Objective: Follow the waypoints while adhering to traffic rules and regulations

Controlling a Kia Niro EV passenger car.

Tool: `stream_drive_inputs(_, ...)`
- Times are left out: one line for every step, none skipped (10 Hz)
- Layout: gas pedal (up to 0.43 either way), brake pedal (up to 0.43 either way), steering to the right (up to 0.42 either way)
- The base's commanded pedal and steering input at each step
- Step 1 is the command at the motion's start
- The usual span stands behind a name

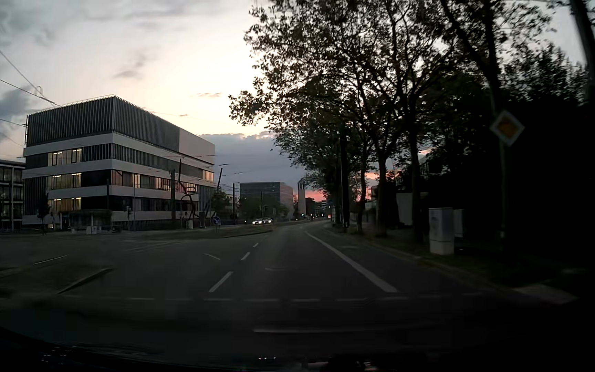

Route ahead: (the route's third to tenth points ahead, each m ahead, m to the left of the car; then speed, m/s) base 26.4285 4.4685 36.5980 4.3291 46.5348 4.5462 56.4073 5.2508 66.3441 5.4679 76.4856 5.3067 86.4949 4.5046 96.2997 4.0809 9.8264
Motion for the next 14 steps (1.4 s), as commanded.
stream_drive_inputs(0.157,0.000,-0.024)
stream_drive_inputs(0.157,0.000,-0.024)
stream_drive_inputs(0.157,0.000,-0.023)
stream_drive_inputs(0.157,0.000,-0.022)
stream_drive_inputs(0.157,0.000,-0.021)
stream_drive_inputs(0.157,0.000,-0.019)
stream_drive_inputs(0.157,0.000,-0.016)
stream_drive_inputs(0.157,0.000,-0.014)
stream_drive_inputs(0.157,0.000,-0.013)
stream_drive_inputs(0.157,0.000,-0.012)
stream_drive_inputs(0.157,0.000,-0.012)
stream_drive_inputs(0.157,0.000,-0.011)
stream_drive_inputs(0.157,0.000,-0.009)
stream_drive_inputs(0.157,0.000,-0.006)
